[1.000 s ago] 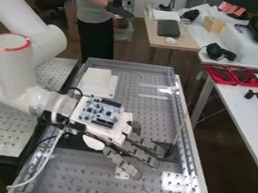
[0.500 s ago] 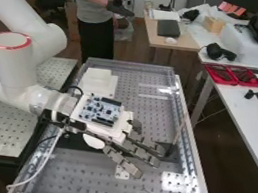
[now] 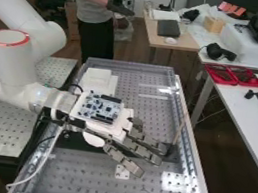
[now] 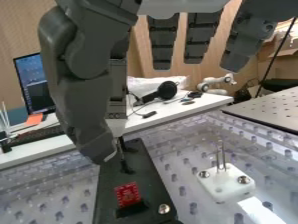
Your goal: Grab the pcb board and place it in the clear container
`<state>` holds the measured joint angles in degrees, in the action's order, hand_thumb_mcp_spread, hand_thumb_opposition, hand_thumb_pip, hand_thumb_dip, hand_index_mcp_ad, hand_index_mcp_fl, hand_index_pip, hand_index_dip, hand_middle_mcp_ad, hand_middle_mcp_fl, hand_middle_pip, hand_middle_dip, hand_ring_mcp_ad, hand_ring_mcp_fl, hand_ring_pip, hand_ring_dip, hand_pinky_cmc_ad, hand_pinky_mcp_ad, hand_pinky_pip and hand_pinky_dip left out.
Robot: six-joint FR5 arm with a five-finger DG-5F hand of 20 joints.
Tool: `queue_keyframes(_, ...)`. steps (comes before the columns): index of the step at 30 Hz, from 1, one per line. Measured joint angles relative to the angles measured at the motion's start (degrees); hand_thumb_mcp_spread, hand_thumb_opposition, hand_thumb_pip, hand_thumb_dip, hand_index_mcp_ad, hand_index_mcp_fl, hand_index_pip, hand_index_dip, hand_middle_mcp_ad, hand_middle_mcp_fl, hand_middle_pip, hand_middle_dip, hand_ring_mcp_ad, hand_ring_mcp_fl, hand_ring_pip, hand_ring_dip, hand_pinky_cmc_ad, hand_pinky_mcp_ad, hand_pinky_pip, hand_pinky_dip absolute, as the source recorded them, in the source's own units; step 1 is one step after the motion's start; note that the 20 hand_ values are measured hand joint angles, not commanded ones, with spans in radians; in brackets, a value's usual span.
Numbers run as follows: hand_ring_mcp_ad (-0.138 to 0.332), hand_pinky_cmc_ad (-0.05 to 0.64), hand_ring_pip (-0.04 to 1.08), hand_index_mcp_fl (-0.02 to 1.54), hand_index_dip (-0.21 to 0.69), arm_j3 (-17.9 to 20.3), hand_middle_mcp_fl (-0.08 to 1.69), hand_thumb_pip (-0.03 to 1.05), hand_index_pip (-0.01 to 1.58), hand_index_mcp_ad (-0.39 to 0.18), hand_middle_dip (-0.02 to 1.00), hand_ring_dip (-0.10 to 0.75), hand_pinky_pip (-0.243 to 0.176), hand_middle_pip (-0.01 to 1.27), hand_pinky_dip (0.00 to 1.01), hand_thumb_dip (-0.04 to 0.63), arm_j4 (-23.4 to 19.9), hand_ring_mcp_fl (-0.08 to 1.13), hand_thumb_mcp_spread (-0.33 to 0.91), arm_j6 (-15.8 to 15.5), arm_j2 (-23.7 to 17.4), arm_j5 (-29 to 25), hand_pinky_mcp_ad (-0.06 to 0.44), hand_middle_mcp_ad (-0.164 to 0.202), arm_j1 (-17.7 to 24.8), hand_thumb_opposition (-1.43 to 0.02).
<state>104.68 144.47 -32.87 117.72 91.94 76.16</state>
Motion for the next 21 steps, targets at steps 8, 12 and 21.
queue_keyframes(8,0.133,0.380,0.11,0.52,0.389,0.15,0.04,0.36,0.91,-0.257,0.20,0.052,-0.075,0.14,0.15,0.298,-0.23,0.02,0.64,0.01,0.08,-0.09,0.278,0.073,0.08,-0.87)
queue_keyframes(12,0.133,0.380,0.11,0.50,0.389,0.26,0.04,0.36,0.89,-0.239,0.20,0.052,-0.075,0.14,0.15,0.298,-0.52,0.02,0.62,0.02,0.26,-0.12,0.278,0.073,0.11,-0.87)
queue_keyframes(21,0.117,0.380,0.11,0.51,0.374,0.79,0.04,0.35,0.89,-0.223,0.20,0.052,-0.075,0.14,0.15,0.298,-1.49,0.02,0.61,-0.01,0.66,0.12,0.279,0.063,-0.12,-0.87)
